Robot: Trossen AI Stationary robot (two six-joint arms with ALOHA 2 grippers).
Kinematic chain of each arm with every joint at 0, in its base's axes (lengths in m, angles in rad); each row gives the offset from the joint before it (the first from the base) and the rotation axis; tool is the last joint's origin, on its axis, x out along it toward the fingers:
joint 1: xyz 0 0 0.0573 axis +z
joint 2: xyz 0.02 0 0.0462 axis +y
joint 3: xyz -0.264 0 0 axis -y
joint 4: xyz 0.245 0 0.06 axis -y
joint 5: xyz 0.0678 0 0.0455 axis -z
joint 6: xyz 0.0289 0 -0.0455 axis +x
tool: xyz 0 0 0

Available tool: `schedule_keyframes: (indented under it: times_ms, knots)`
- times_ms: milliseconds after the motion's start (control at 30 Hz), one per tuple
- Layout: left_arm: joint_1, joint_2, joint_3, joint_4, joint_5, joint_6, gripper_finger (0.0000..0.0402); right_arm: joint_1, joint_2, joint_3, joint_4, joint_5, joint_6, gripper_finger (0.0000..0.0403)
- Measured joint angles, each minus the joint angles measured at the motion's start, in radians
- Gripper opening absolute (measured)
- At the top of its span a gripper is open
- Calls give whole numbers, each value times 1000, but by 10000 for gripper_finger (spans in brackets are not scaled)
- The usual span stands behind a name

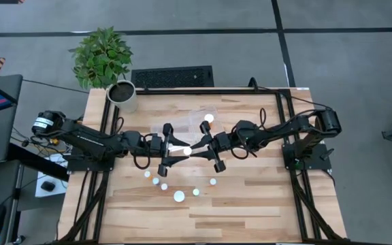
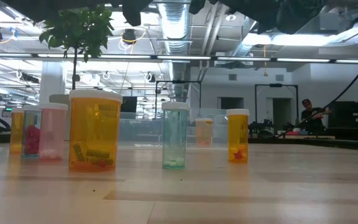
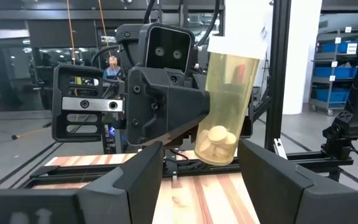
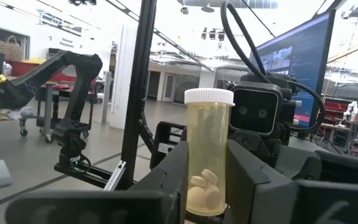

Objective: Pick and place medicine bottles into bin by pill shape (circle, oval)
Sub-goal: Put the yellow tablet bottle into the left transparent bin

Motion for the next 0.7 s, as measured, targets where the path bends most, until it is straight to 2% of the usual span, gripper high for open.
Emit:
schedule_keyframes:
  times_ms: [300, 700]
  knots:
    - [1, 0, 1, 4, -9, -15, 200, -2, 0, 0, -3, 1, 0, 88]
    - [1, 16, 48, -88, -28, -17, 201, -2, -1, 0, -21, 3, -1, 88]
